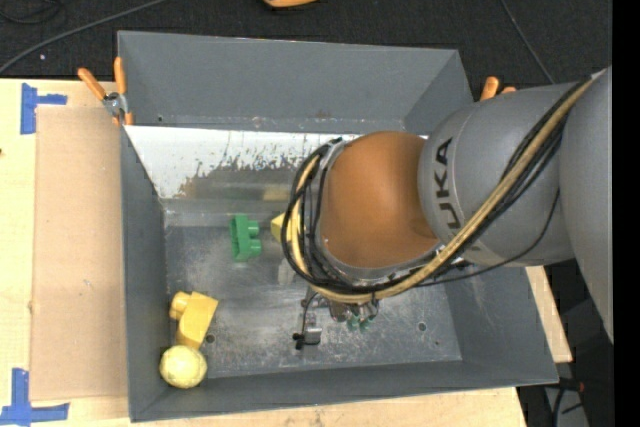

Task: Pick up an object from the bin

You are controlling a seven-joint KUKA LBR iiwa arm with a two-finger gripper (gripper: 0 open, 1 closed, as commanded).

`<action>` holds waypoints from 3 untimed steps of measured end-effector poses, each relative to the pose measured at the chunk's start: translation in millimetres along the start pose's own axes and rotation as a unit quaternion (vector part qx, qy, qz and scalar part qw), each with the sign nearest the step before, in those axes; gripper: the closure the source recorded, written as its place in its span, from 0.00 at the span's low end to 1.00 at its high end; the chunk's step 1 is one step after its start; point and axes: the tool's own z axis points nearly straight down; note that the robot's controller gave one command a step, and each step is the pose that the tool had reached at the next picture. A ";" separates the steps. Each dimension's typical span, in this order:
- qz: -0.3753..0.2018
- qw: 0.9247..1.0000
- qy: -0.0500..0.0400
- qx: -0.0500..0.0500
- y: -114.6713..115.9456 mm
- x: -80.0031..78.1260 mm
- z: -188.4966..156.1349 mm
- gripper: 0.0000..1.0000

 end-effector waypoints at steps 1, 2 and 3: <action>0.002 1.000 -0.004 0.000 -0.3 -2.4 -2.7 0.00; -0.026 1.000 -0.002 -0.001 87.0 -25.5 83.3 0.00; -0.130 0.991 -0.009 0.001 91.4 -20.3 9.5 0.00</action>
Offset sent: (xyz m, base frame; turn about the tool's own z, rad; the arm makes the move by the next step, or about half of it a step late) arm 0.0253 0.0828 -0.0795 -0.0444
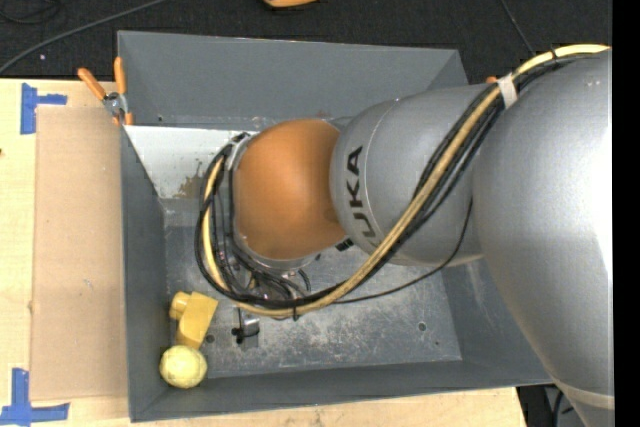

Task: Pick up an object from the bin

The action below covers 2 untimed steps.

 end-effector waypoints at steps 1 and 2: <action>0.069 0.998 0.013 -0.001 24.8 -11.9 43.2 0.00; -0.050 0.999 0.000 -0.001 25.9 -13.7 70.4 0.00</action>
Offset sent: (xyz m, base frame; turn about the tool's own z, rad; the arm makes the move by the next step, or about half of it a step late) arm 0.0079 0.0283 -0.0698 -0.1070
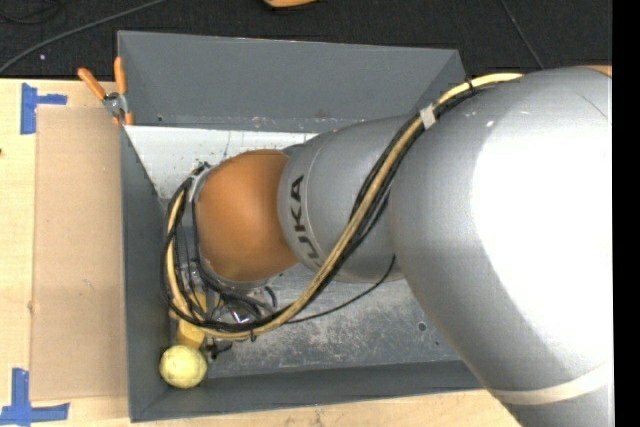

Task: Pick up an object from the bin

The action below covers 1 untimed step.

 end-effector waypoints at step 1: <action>0.000 1.000 0.012 -0.002 -1.0 -6.4 -0.6 1.00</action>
Offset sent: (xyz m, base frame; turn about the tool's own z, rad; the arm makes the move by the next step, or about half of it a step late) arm 0.0000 0.0000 0.0000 0.0000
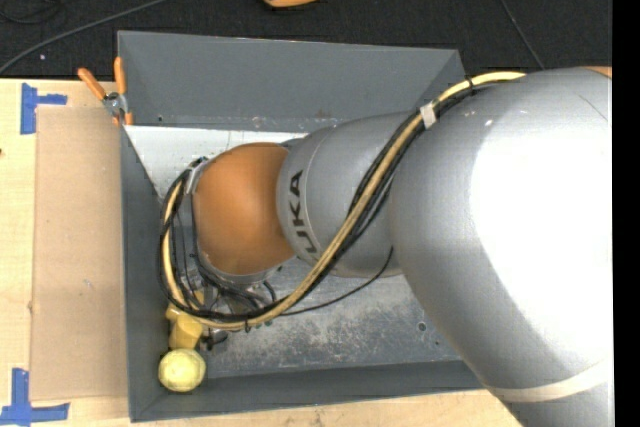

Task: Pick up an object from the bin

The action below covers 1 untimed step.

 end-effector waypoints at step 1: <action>0.000 1.000 0.000 0.000 -0.1 0.0 0.0 1.00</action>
Offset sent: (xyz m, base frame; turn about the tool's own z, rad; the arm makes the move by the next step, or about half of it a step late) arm -0.0001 -0.0003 0.0364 0.0003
